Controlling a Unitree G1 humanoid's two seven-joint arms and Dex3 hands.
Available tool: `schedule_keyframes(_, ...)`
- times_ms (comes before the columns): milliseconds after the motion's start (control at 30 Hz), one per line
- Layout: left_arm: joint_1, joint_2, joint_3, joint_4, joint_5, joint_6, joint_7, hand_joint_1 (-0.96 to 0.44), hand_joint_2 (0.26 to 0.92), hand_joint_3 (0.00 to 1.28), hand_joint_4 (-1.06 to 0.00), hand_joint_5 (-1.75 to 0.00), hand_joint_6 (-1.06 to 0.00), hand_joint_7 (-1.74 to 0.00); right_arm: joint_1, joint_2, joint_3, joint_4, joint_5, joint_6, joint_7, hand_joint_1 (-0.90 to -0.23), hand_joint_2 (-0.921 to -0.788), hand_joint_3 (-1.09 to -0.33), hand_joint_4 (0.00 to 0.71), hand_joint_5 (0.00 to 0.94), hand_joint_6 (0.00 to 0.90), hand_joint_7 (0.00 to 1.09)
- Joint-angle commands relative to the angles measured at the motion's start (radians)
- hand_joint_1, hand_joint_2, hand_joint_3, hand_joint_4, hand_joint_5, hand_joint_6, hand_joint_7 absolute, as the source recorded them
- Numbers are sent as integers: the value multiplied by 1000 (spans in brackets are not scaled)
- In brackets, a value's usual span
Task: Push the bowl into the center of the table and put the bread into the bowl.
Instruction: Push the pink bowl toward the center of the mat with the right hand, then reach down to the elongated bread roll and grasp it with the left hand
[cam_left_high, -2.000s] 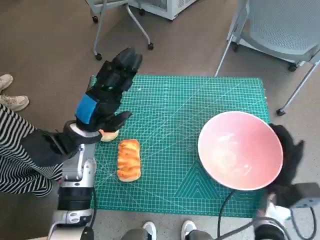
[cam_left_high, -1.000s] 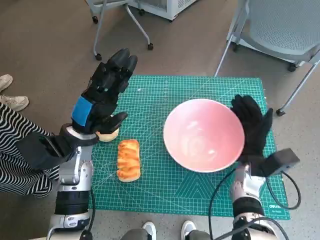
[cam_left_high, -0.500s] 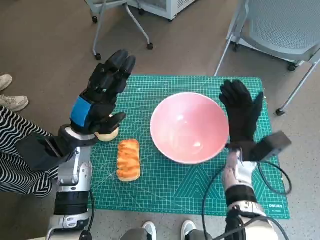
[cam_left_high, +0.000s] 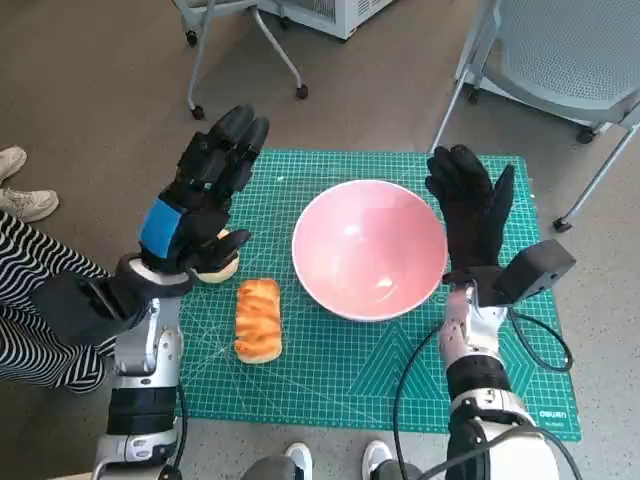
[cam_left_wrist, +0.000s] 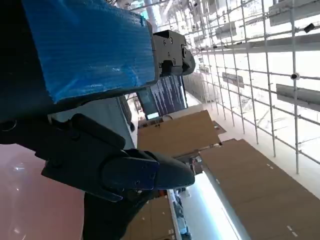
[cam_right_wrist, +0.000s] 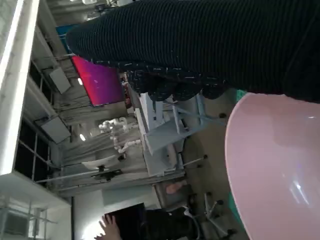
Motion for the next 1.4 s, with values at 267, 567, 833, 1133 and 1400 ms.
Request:
schedule_keyframes(267,11,6,-9,-32,11,13,15,-662,921,301,-35,-35,1,-345,71,-49,35,-159,-49,-22,-36,-645,-921,-834,131,4,70,495)
schedule_keyframes(567,-6,-11,-31,-41,11,30,31,-682,921,309,-34,-30,1,-335,155,-73,102,-425,-115,-53,-47,-678,-921,-798,153,13,75,510)
schedule_keyframes(833,-33,-15,-48,-43,-1,37,18,-682,921,305,-41,-30,1,-345,238,-94,174,-690,-121,6,-9,-691,-921,-763,175,19,85,524)
schedule_keyframes(1133,-89,45,-41,-28,11,17,-40,-671,921,281,-58,-34,1,-371,290,-127,212,-874,-86,97,35,-688,-921,-754,172,14,87,539)
schedule_keyframes(1400,-181,236,-32,47,40,-44,-239,-498,836,155,-77,-38,1,-417,311,-129,205,-922,-74,144,17,-703,-921,-729,197,22,105,557)
